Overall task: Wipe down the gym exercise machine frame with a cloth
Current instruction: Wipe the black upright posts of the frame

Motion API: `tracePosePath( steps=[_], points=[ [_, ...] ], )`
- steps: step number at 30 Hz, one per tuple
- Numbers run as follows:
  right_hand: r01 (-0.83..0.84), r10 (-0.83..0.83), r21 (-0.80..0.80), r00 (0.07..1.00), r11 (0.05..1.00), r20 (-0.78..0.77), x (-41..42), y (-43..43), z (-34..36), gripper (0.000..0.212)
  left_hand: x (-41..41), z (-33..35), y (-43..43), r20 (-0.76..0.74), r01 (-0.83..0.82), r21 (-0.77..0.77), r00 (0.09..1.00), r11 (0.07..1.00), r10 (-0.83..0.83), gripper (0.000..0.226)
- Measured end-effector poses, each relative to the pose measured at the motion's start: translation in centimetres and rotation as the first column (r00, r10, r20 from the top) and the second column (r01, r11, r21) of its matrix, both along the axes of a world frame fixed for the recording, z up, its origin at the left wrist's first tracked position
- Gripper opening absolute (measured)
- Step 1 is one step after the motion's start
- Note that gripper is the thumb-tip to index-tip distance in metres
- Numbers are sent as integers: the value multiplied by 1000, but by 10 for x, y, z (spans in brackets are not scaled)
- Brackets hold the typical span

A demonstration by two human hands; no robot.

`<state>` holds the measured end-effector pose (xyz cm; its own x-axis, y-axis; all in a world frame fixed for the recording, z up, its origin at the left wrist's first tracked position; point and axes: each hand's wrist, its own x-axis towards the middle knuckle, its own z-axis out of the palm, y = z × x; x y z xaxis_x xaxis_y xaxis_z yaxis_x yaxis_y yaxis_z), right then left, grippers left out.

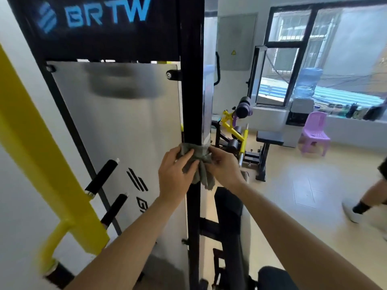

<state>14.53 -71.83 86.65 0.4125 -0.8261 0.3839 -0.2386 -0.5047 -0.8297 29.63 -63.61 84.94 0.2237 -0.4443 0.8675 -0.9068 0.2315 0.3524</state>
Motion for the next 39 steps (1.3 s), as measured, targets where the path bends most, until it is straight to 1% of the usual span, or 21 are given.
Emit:
tracePosePath(
  steps=[2, 5, 8, 11, 14, 17, 19, 22, 25, 26, 29, 33, 35, 39],
  points=[
    [43, -43, -4, 996, 999, -83, 1, -5, -15, 41, -3, -17, 1, -75, 0, 24, 997, 1000, 2, 27],
    [85, -69, 90, 984, 992, -162, 3, -12, -35, 40, -9, -39, 4, -183, 18, 73, 983, 997, -4, 20],
    [110, -73, 155, 971, 982, -228, 8, -14, -51, 32, -15, -59, 9, -260, 30, 151, 966, 988, 10, 18],
    [134, -44, 253, 943, 958, -331, 14, -16, -68, 22, -17, -78, 14, -307, 22, 249, 950, 968, 57, 16],
    [174, -5, 375, 912, 911, -411, 23, -14, -78, 21, -21, -96, 18, -354, 15, 349, 928, 937, 117, 15],
    [177, 46, 394, 868, 902, -495, 29, -10, -74, 23, -25, -107, 21, -398, 23, 406, 905, 914, 153, 14],
    [183, 58, 400, 853, 898, -519, 30, -10, -73, 23, -27, -108, 22, -417, 24, 423, 893, 906, 171, 13],
    [232, -16, 396, 878, 889, -478, 29, -9, -75, 24, -27, -106, 20, -437, 36, 443, 881, 896, 181, 13],
    [282, -130, 367, 913, 886, -387, 25, -5, -74, 15, -24, -100, 18, -435, 49, 446, 884, 894, 169, 12],
    [283, -149, 376, 926, 882, -346, 23, -4, -74, 16, -23, -97, 18, -439, 52, 441, 883, 896, 165, 13],
    [233, -159, 380, 963, 895, -216, 16, -3, -74, 25, -23, -83, 16, -439, 53, 394, 888, 918, 137, 11],
    [183, -169, 303, 983, 935, -73, 11, -3, -56, 39, -22, -59, 14, -464, 85, 291, 884, 953, 63, 11],
    [164, -163, 242, 986, 956, -23, 11, -3, -40, 40, -20, -45, 12, -459, 92, 247, 888, 965, 33, 12],
    [153, -169, 174, 982, 973, 81, 13, 0, -7, 38, -12, -11, 6, -398, 103, 167, 917, 981, -28, 12]
  ],
)
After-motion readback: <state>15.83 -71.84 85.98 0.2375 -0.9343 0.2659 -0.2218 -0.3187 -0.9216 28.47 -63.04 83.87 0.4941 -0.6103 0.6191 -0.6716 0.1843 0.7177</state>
